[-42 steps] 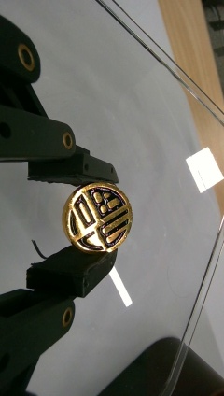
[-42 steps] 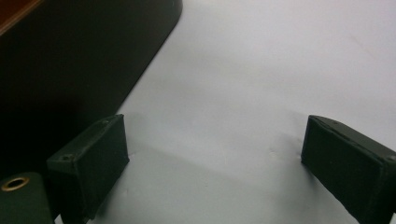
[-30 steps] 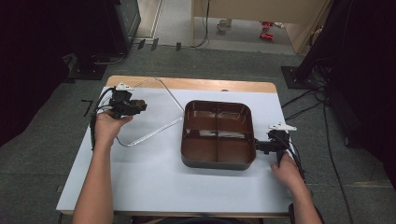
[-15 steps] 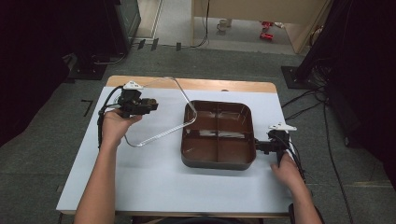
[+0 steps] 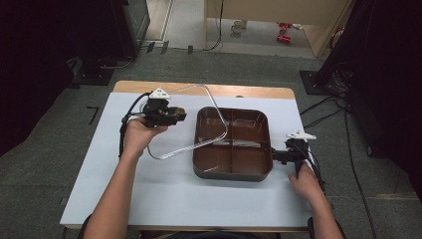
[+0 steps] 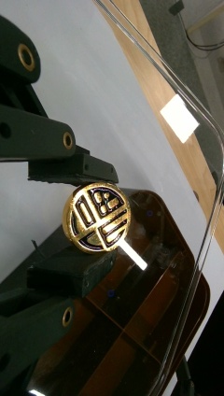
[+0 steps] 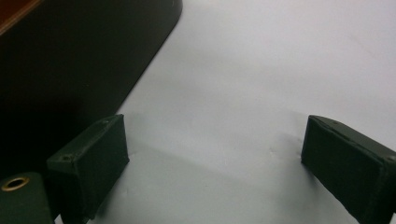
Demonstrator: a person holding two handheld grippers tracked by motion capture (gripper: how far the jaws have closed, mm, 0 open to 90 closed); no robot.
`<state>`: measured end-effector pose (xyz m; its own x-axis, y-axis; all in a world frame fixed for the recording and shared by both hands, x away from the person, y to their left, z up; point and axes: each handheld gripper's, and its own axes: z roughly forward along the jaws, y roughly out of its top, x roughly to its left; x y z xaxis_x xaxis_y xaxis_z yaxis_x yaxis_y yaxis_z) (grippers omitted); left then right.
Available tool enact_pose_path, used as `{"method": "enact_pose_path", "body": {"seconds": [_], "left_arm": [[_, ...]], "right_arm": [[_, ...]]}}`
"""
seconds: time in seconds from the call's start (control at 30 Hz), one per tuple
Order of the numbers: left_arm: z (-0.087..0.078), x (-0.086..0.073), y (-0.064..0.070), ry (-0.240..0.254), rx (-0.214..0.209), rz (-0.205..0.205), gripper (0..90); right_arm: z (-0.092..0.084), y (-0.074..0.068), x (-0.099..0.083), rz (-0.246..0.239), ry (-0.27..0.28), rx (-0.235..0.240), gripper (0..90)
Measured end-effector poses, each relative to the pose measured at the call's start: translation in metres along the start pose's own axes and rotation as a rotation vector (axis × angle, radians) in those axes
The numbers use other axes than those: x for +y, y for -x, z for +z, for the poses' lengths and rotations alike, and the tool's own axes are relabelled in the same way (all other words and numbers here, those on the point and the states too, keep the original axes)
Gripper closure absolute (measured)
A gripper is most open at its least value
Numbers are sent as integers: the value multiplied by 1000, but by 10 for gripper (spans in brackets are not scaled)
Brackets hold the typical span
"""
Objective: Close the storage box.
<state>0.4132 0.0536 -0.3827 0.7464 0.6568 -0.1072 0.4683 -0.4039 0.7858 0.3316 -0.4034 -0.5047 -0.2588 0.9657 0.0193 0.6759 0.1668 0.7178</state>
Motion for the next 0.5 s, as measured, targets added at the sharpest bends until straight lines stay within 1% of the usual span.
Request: {"method": "enact_pose_path", "body": {"seconds": [0.2, 0.3, 0.5], "left_arm": [[9, 4, 14, -2, -14, 18, 595], [15, 5, 24, -2, -21, 43, 595], [27, 6, 36, 0, -44, 77, 595]], "right_arm": [[0, 0, 0, -1, 2, 0, 66], [0, 0, 0, 0, 2, 0, 66], [0, 0, 0, 0, 2, 0, 66]]}}
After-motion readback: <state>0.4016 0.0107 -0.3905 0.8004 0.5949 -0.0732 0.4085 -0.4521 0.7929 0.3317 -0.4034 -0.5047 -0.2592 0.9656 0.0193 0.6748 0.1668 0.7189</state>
